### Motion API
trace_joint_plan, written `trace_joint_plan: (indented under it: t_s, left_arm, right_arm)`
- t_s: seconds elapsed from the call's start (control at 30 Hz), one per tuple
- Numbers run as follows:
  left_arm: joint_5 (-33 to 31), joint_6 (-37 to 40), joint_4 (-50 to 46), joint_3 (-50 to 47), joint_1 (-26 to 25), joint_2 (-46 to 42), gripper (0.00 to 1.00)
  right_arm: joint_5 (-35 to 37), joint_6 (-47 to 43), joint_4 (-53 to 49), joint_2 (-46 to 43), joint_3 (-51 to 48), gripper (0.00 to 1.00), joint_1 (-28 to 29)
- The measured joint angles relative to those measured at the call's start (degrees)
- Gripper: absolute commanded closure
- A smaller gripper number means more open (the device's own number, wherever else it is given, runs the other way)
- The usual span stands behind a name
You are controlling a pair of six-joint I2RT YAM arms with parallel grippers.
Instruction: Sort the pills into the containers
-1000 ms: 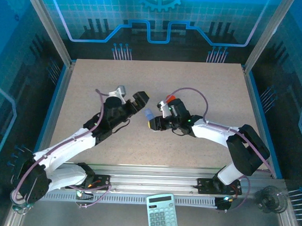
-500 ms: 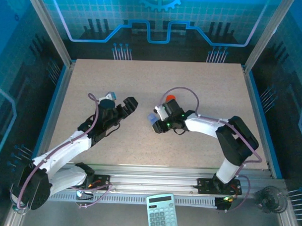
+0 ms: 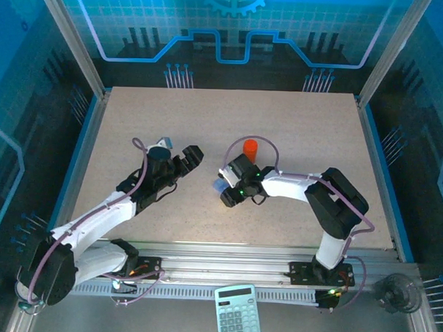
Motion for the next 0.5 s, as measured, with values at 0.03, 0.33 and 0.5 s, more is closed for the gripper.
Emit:
trace_joint_plan:
  t_s: [0.03, 0.33, 0.5]
  left_arm:
    - [0.2, -0.02, 0.07, 0.0, 0.0, 0.17, 0.01]
    - [2.75, 0.0, 2.03, 0.22, 0.0, 4.35, 0.01]
    - [4.26, 0.48, 2.58, 0.63, 0.0, 6.64, 0.01]
  right_arm:
    - [0.11, -0.17, 0.0, 0.0, 0.04, 0.25, 0.26]
    - [5.03, 2.4, -1.38, -2.25, -1.84, 0.19, 1.2]
    - [11.61, 5.62, -6.25, -4.9, -3.89, 0.19, 0.83]
